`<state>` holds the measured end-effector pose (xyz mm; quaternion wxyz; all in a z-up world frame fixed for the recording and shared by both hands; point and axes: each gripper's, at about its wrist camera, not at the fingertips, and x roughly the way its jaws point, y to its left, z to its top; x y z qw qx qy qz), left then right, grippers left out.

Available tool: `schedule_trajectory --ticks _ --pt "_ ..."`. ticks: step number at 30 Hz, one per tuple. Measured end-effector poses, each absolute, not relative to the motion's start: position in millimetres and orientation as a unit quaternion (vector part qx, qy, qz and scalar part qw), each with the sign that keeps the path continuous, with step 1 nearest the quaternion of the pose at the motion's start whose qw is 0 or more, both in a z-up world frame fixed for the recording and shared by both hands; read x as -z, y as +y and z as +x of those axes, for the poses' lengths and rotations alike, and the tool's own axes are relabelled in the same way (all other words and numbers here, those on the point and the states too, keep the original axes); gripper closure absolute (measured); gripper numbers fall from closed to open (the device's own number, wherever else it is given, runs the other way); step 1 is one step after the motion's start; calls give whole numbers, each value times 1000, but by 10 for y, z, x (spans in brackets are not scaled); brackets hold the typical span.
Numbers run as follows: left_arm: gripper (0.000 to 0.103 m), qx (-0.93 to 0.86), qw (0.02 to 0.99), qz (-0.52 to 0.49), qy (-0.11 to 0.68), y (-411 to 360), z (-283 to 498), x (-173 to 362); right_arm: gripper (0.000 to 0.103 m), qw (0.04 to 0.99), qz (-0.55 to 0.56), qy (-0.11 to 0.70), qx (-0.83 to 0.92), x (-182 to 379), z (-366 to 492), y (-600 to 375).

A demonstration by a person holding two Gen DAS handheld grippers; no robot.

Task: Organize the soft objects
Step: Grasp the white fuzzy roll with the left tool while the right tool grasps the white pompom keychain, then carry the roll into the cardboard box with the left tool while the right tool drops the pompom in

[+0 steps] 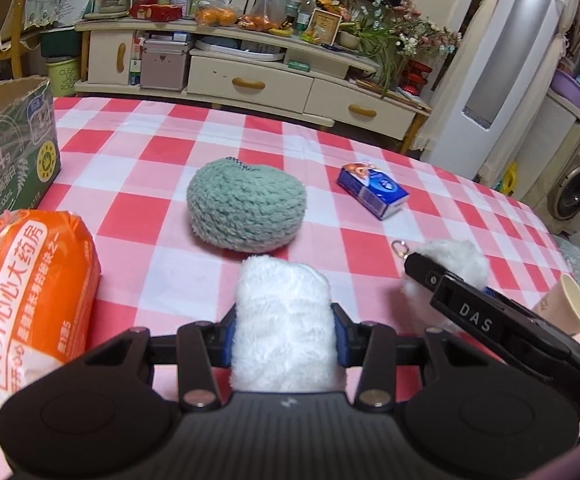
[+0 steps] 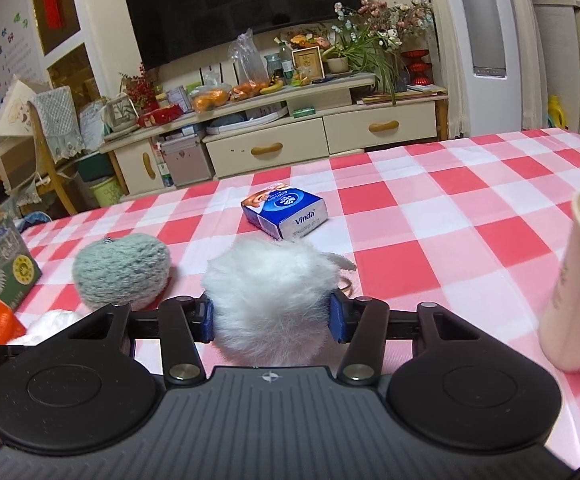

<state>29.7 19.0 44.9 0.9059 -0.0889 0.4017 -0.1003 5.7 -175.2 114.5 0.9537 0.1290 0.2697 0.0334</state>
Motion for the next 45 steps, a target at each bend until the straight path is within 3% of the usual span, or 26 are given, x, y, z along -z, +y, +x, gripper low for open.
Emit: schedule_trajectory --ticks 27,45 --pt "60 147 922 -116 338 462 -21 -904 41 936 222 269 -43 -1773 -607 -2000" --pt "60 102 944 -141 278 1007 -38 -1177 41 933 215 254 -136 -2177 -434 -1495"
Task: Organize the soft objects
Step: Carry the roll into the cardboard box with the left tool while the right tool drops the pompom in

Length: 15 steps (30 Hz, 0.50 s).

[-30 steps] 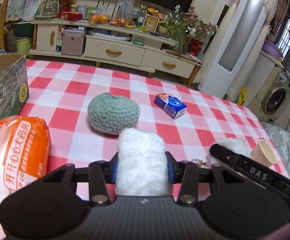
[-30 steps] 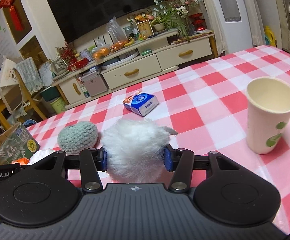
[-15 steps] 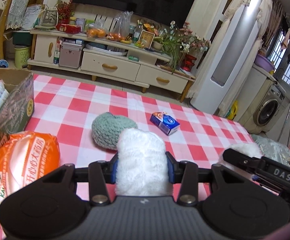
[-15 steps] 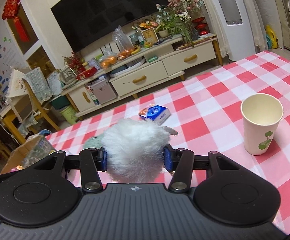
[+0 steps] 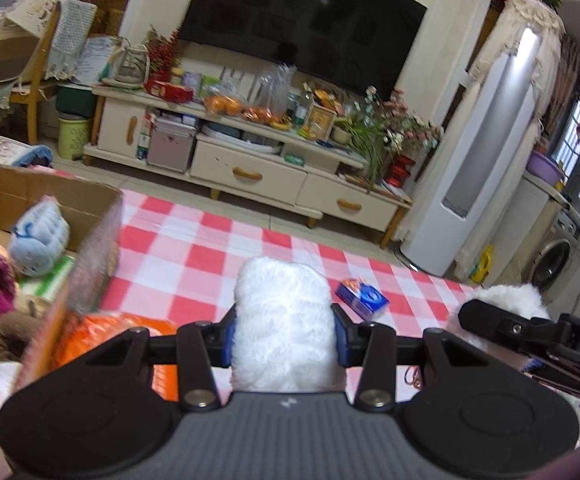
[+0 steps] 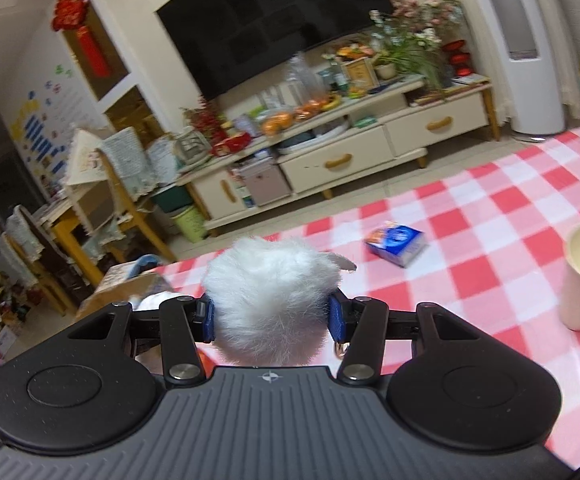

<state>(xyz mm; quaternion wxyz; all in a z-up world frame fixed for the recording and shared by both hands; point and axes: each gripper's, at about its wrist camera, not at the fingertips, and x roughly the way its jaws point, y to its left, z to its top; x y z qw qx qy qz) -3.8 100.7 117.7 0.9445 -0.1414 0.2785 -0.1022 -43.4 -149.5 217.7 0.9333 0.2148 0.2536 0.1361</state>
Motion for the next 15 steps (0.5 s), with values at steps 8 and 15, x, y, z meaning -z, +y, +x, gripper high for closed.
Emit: schedule_trajectory --ticks 8,15 --pt "60 56 951 -173 250 1473 -9 -1303 41 923 203 254 -204 -2310 -174 -1026" --pt "60 -18 951 -204 230 2020 34 -1358 41 908 193 257 -270 -2399 106 -531"
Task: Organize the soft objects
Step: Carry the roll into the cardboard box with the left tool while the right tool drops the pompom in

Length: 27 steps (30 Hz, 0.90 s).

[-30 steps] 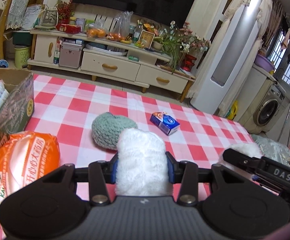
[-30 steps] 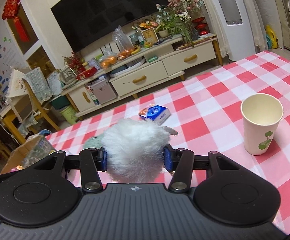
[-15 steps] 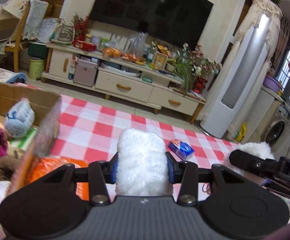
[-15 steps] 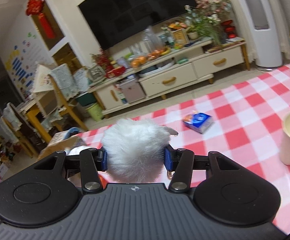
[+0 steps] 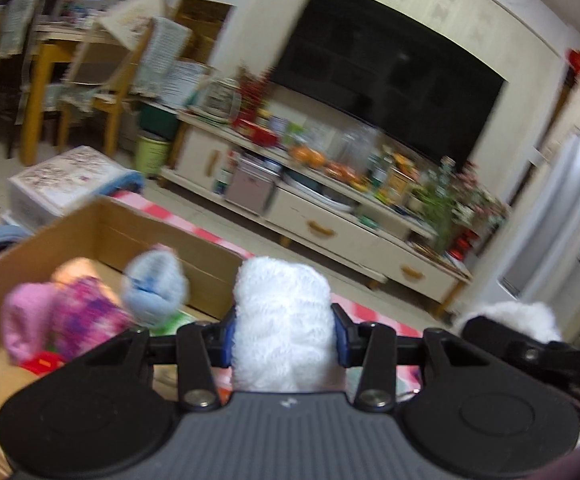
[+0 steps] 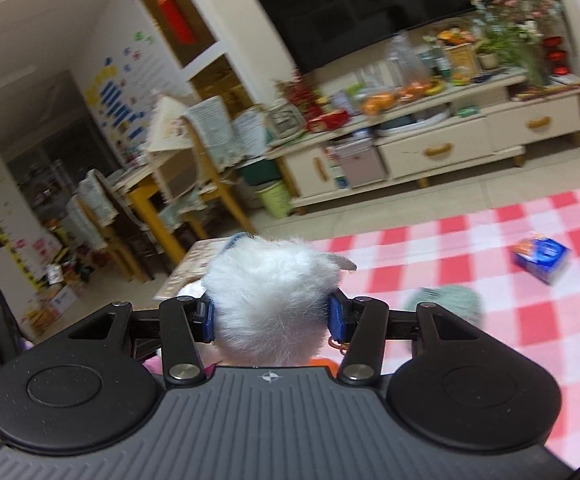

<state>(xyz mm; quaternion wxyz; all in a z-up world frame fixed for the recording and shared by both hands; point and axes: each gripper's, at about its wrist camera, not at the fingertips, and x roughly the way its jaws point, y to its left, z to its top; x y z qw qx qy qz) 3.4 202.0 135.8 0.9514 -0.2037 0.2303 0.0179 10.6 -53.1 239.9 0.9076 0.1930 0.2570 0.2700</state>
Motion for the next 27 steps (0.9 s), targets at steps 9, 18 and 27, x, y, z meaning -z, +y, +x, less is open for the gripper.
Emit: schedule_trajectory --ticks 9,18,27 --pt "60 -112 939 -220 239 2616 63 -1297 40 891 169 252 -338 -2486 402 110" --pt "60 -132 924 -225 280 2885 67 -1154 40 873 157 289 -359 -2191 675 660" --pt "60 -134 916 -221 305 2941 53 -1074 13 860 155 340 -348 -1880 854 864"
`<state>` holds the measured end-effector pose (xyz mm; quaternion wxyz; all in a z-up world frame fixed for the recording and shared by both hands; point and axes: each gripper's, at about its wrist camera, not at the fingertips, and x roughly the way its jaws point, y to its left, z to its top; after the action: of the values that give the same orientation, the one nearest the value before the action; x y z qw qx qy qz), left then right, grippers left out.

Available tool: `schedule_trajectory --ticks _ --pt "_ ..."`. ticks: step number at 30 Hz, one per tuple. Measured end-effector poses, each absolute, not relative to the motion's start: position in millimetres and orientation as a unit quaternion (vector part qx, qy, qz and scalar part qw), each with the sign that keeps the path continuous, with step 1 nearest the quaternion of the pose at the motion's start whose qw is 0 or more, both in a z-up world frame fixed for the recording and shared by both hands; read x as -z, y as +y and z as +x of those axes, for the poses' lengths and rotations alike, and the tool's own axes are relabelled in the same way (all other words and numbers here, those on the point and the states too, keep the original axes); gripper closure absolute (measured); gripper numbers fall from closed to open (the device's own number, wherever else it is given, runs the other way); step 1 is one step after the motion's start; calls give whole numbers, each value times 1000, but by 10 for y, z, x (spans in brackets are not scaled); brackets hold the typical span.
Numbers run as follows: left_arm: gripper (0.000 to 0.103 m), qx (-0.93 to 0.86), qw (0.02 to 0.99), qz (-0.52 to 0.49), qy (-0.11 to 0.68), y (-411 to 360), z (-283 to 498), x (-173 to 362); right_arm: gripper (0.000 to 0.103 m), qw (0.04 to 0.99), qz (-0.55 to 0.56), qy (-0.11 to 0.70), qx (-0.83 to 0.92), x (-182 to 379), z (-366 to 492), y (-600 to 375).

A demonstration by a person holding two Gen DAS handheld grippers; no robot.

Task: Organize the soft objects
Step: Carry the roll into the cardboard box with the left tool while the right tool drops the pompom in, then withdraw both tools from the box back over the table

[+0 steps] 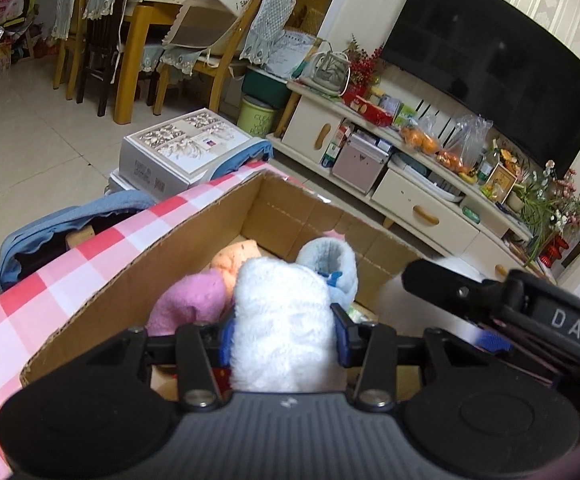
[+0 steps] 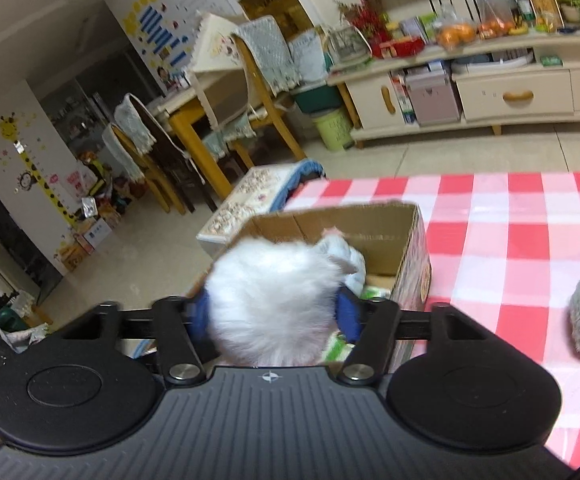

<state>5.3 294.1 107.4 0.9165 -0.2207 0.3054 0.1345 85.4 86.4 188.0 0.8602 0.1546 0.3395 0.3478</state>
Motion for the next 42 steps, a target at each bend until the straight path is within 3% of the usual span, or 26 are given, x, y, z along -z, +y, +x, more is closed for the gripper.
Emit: schedule_trajectory --ticks 1,2,4,8,14,36,42 --pt "60 -136 916 -220 308 2941 56 -1066 5 862 157 336 -345 -1870 840 853" --pt "58 -137 915 -220 309 2942 55 -1062 4 864 159 332 -345 -1882 801 834" --pt "54 -142 913 -221 311 2938 55 -1062 3 866 161 324 -345 -1908 754 795" --pt "36 -150 918 -211 300 2880 31 -1112 3 878 158 304 -334 -1990 642 684" --pt "25 -149 929 -186 284 2749 23 -1174 2 903 142 273 -300 -2021 488 476" --pt "20 -110 941 -133 291 2195 112 -1193 0 936 114 247 -222 -1824 162 -129" --pt "13 -97 945 -113 291 2021 125 -1195 0 940 121 248 -200 -1741 77 -381"
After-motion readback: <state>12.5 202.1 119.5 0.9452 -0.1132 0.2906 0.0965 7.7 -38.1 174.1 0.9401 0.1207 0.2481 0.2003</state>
